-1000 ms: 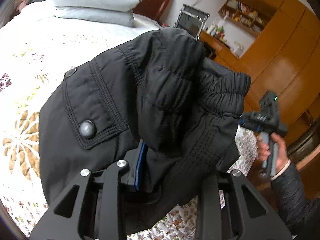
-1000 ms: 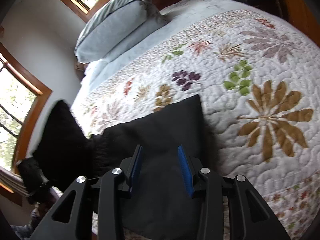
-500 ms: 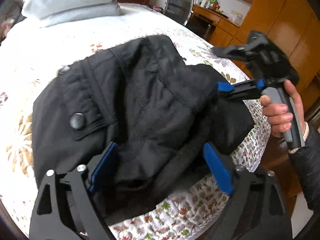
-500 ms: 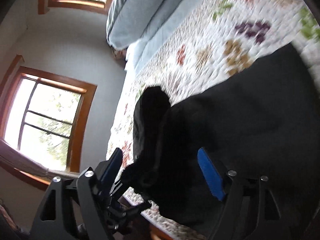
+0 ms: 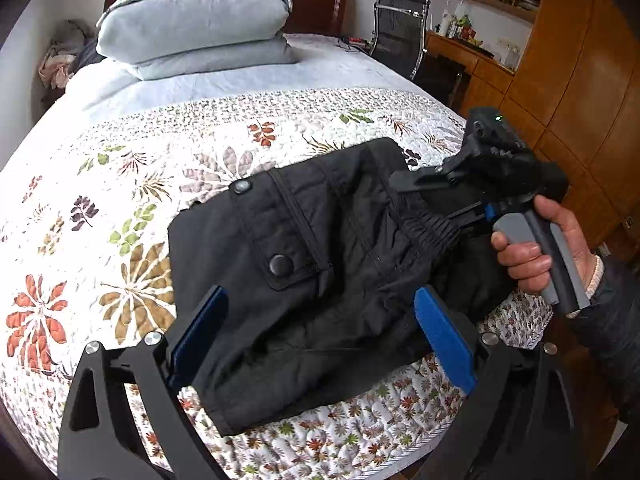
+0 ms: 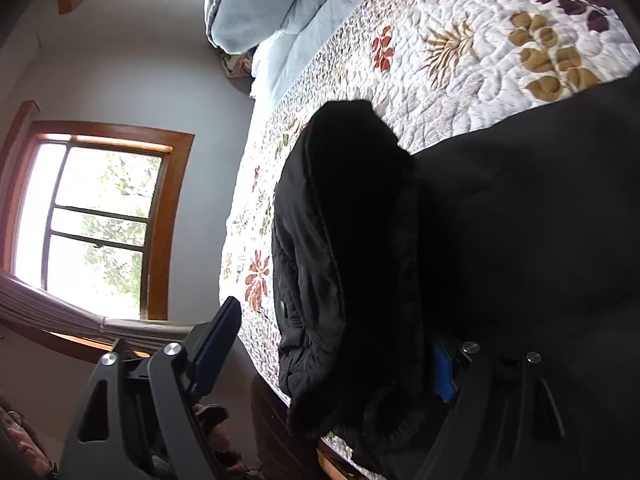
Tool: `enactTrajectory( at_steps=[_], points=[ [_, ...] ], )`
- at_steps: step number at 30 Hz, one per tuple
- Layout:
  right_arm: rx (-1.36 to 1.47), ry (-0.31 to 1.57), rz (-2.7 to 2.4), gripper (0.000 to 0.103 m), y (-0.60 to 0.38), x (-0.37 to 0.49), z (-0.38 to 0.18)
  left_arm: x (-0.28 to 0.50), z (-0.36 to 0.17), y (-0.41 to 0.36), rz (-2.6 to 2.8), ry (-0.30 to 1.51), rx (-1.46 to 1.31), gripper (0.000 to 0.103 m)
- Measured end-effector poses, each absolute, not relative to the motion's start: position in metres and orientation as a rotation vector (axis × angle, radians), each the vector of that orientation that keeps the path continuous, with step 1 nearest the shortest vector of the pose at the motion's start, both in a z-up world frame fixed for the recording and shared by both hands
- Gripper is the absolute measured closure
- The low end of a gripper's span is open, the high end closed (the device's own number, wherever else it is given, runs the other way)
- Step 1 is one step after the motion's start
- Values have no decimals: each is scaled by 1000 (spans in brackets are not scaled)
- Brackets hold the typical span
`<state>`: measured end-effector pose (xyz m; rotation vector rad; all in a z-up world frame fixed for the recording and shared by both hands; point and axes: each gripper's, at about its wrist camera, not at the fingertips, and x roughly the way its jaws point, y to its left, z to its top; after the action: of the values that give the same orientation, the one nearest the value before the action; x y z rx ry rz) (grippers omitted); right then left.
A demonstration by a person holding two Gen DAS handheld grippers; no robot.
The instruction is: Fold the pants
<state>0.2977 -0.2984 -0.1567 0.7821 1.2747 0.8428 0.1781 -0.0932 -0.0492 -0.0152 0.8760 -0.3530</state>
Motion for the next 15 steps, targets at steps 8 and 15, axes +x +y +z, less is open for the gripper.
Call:
enactTrajectory(
  at_steps=[8, 15],
  points=[
    [748, 1275, 809, 79, -292, 297, -167, 185, -63, -76, -278, 900, 16, 7],
    [701, 1246, 816, 82, -284, 294, -157, 211, -123, -19, -76, 1061, -62, 7]
  ],
)
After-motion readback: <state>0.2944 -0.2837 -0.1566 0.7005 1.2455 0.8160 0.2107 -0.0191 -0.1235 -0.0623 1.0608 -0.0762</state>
